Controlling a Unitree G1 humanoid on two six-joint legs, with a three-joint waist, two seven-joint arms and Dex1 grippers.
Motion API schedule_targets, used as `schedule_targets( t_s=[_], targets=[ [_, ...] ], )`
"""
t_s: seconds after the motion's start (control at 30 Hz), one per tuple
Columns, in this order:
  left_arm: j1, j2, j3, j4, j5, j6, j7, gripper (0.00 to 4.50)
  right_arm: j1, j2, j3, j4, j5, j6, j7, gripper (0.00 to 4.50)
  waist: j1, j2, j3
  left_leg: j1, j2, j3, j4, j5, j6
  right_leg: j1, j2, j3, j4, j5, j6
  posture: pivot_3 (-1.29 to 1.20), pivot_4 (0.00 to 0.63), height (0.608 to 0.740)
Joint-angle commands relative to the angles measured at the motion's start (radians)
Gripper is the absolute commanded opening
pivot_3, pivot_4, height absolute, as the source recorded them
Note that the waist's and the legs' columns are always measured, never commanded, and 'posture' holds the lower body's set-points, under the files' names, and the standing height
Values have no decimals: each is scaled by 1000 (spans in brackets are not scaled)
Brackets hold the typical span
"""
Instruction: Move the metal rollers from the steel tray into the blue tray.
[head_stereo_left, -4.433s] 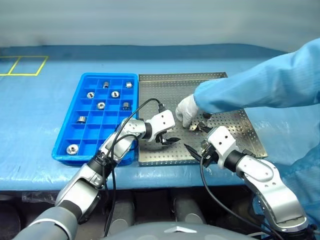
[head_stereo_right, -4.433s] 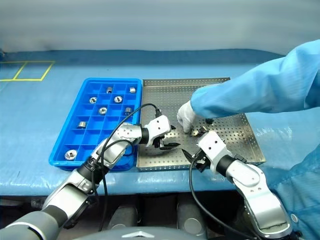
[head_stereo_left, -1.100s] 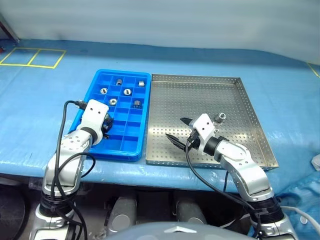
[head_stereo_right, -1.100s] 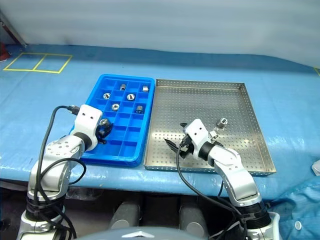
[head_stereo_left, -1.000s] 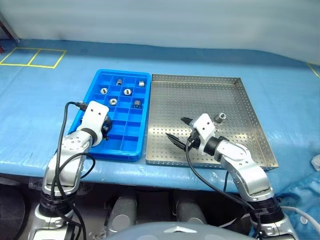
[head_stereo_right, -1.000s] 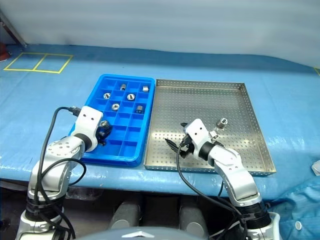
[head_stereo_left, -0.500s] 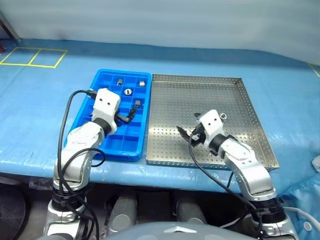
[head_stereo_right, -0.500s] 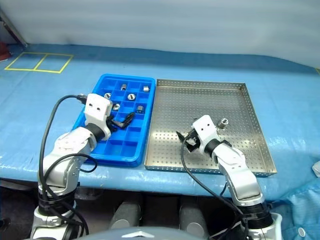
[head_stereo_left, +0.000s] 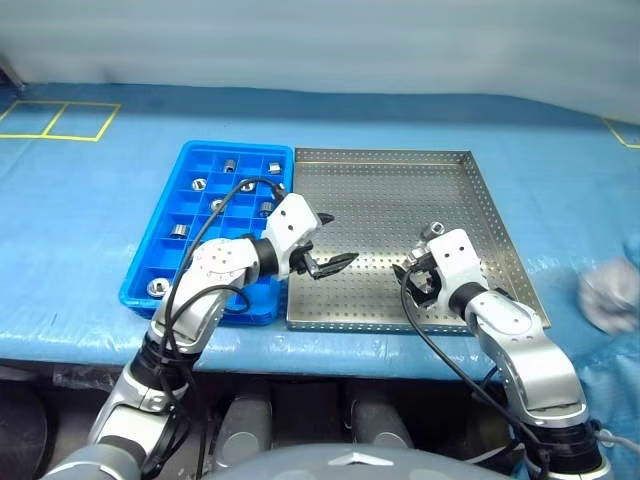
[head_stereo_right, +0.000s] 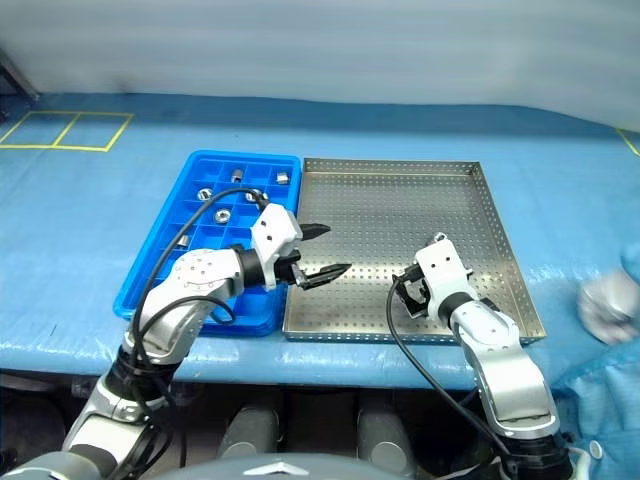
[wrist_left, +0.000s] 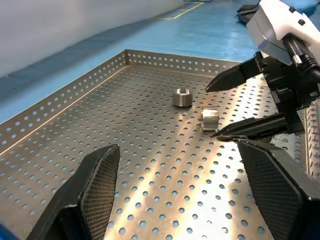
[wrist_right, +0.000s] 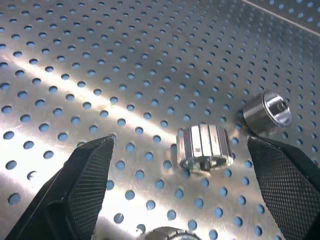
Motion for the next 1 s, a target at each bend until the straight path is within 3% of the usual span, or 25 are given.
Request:
schedule_targets(
  t_s=[0.03, 0.63, 1.0],
  targets=[
    [-20, -17, -21, 16, 1, -42, -7, 4066, -12, 38, -57, -13, 27, -9, -22, 4500, -11, 0, 0, 0, 0, 0, 0, 0, 0, 0, 0, 0, 0, 0, 0, -5, 150, 740],
    [33, 6, -21, -6, 24, -36, 46, 4066, -111, 67, -38, 145, 36, -61, -23, 4500, -15, 0, 0, 1, 0, 0, 0, 0, 0, 0, 1, 0, 1, 0, 0, 66, 150, 740],
    [86, 34, 98, -16, 57, 24, 199, 4066, -128, 68, 37, 111, 68, -81, 45, 4500, -15, 0, 0, 1, 0, 0, -1, 0, 0, 0, 1, 0, 1, 0, 0, 81, 150, 740]
  ],
)
